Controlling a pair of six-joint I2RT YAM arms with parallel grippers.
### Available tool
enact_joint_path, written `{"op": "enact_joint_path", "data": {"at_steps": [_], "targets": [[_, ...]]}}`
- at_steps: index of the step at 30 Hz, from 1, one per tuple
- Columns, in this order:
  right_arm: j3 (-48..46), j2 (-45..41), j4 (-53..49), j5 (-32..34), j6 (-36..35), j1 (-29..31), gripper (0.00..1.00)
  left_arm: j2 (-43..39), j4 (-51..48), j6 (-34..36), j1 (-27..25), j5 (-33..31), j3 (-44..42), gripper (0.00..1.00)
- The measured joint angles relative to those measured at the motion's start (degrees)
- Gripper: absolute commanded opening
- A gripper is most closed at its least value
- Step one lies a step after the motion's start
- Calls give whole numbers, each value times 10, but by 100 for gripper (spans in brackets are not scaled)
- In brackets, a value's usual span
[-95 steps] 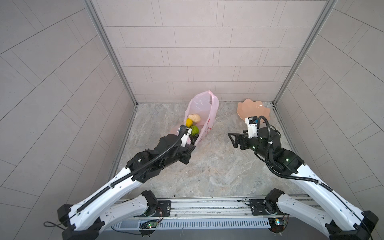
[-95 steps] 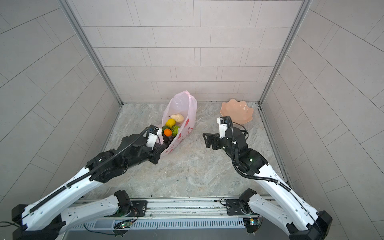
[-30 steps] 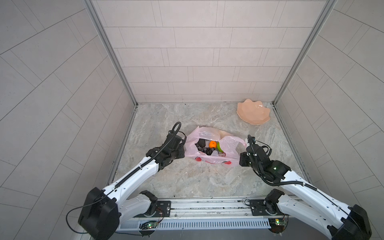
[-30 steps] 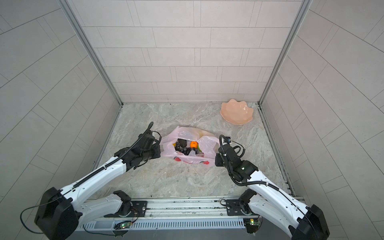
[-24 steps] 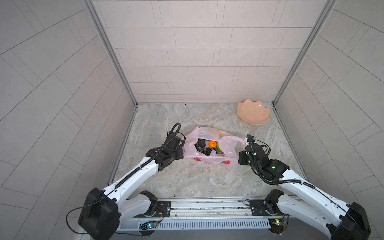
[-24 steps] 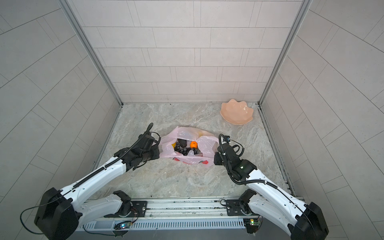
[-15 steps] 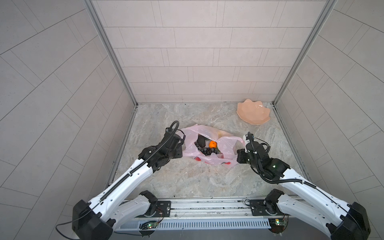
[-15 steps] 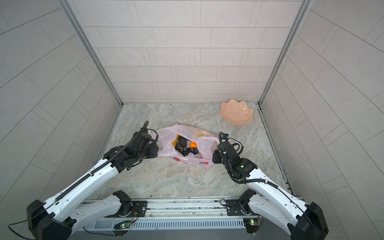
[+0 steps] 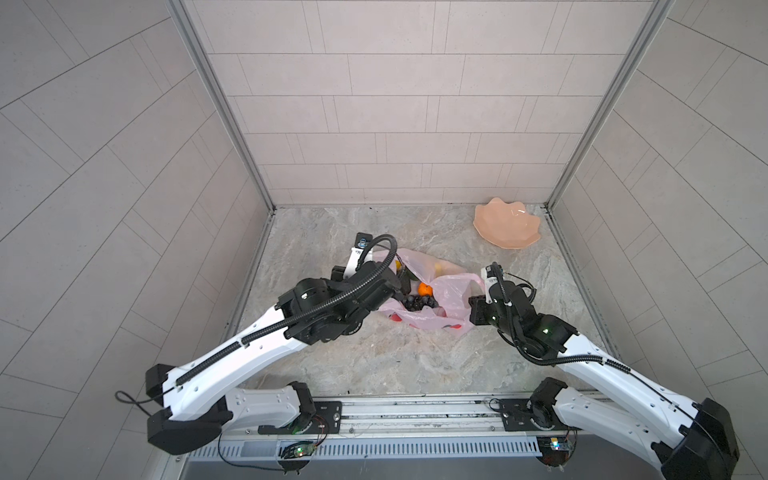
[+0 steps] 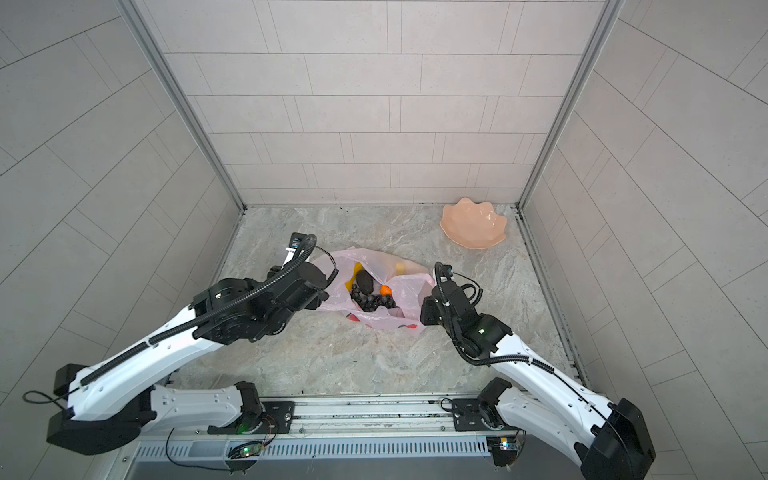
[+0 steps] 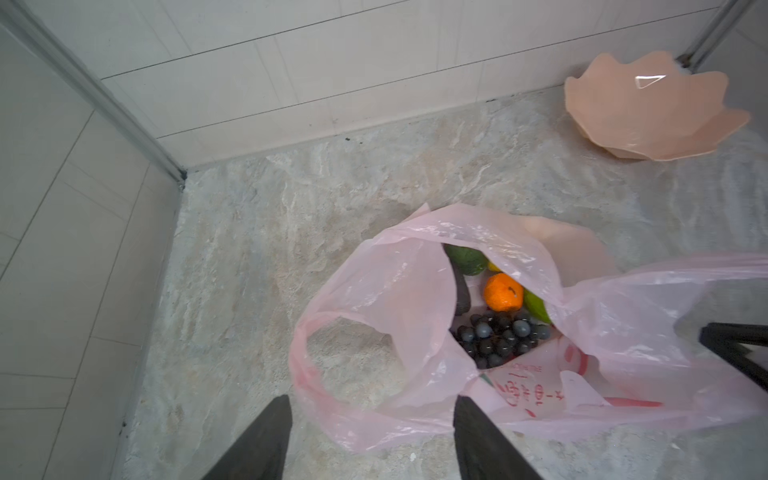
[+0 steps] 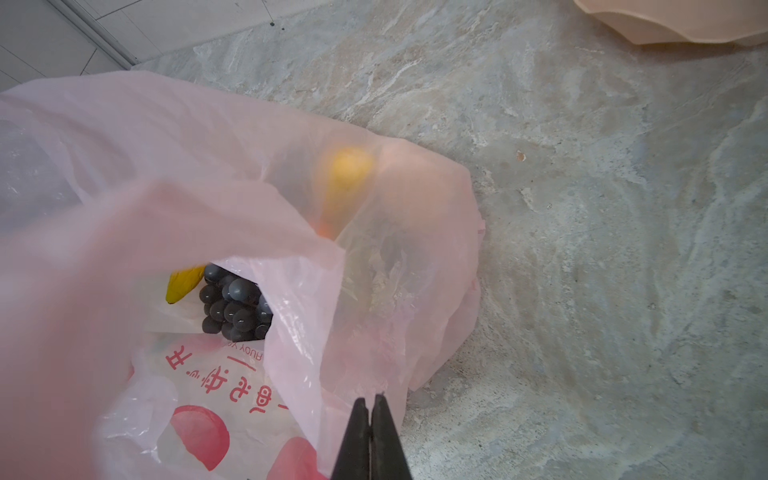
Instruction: Take the fake fruits out of the plastic bag
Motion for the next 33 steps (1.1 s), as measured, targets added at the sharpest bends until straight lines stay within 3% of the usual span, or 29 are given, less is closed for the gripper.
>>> {"op": "enact_joint_path", "data": {"at_steps": [4,13,23,26,31,33], "targets": [[0,-10,0,0,-4,0,1,72,31,7,-5,21,24,68],[0,-42,2,-7,-5,3,2,329,-2,-19,21,12,98,72],[0,-52,-3,-8,-19,3,1,386,-32,-31,76,-7,98,72],[0,-52,-3,-6,-19,3,1,386,-15,-26,92,-3,81,62],[0,-53,-12,8,-19,3,1,387,15,-9,124,31,55,19],[0,-53,-15,18,-22,3,1,385,32,-2,133,43,42,11]]}}
